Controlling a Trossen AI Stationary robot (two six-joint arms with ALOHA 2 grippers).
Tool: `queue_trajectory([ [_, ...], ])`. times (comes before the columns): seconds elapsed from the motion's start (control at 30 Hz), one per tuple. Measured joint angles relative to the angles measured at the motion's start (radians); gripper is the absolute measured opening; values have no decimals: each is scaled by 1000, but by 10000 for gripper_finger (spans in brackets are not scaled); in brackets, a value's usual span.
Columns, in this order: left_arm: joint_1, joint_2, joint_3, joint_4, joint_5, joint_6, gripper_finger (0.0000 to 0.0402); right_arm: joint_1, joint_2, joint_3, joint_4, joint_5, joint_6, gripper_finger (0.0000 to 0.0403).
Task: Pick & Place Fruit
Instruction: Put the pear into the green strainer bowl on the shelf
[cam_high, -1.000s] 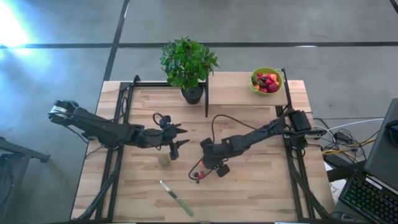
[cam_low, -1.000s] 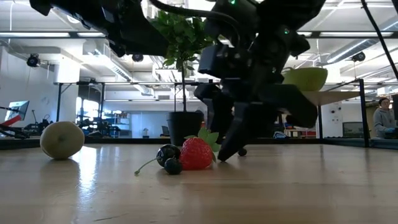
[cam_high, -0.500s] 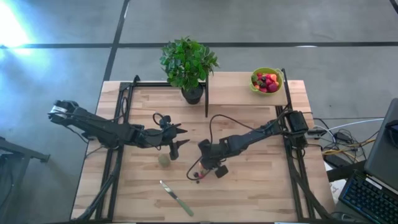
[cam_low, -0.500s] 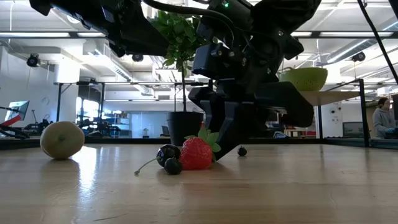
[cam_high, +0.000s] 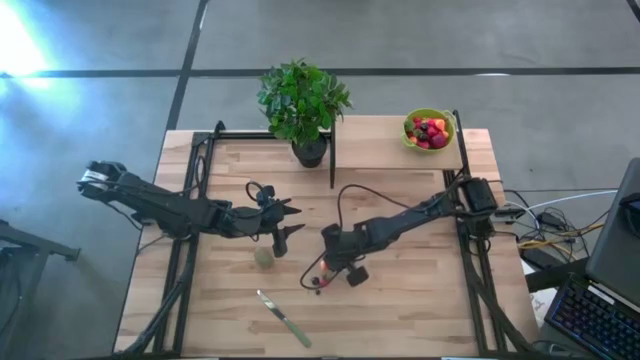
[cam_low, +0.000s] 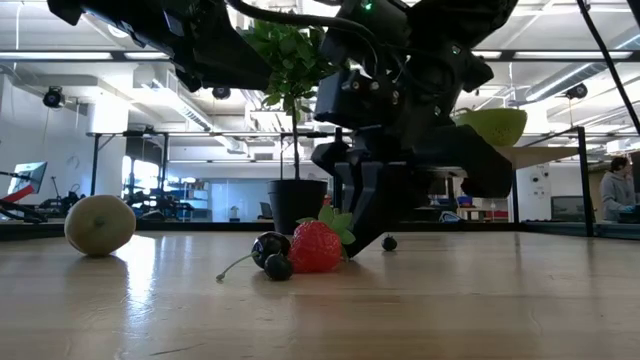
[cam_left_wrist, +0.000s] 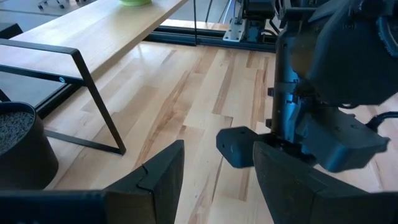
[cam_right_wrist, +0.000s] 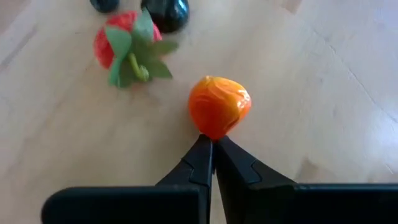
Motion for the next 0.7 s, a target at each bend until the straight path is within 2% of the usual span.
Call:
queue_trajectory([
  [0.37, 0, 0, -1, -1, 0, -5, 197, -15, -167, -9, -64, 22, -7, 8],
  [0.7, 0, 0, -1, -1, 0, -8, 197, -74, -424, -9, -284, 261, 14, 8],
])
